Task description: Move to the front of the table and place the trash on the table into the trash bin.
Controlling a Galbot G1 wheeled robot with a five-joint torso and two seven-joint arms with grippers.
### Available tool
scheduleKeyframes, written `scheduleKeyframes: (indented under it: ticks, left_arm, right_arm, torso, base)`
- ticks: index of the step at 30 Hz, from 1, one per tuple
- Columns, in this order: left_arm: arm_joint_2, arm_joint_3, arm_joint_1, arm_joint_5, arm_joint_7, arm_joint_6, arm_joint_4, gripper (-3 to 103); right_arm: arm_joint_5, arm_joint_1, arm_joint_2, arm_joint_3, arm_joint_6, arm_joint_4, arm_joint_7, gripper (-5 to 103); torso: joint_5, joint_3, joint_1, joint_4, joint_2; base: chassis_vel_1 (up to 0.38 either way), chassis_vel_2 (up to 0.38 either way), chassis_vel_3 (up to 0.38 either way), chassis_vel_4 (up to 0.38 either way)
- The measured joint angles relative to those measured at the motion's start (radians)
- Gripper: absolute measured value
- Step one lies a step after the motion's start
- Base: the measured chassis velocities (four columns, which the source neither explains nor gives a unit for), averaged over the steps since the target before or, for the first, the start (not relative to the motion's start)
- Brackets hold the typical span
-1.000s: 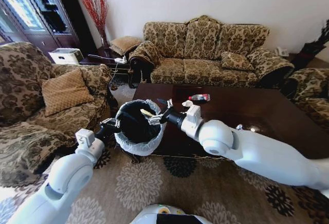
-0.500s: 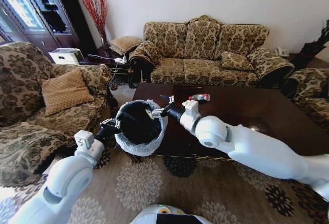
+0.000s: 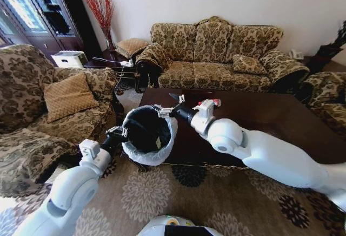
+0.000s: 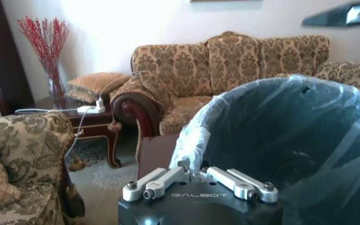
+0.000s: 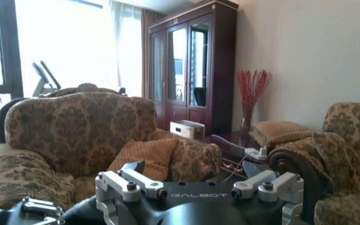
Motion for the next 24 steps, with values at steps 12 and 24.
scheduleKeyframes:
  ticks: [12,24]
  left_arm:
    - [-0.040,-0.009,0.007,0.020,0.006,-0.003,0.010,1]
    - [-0.074,-0.039,0.019,0.060,0.001,-0.042,0.003,1]
  right_arm:
    - [-0.012,-0.159,-0.094,0.211,-0.042,-0.013,0.097,100]
    - [-0.338,-0.832,-0.088,0.689,-0.031,-0.112,0.064,100]
  torso:
    - [0.0001,0.000,0.000,0.0000,0.000]
    - [0.0009,0.000,0.000,-0.0002,0.000]
  base:
    - [0.000,0.000,0.000,0.000]
    - [0.000,0.000,0.000,0.000]
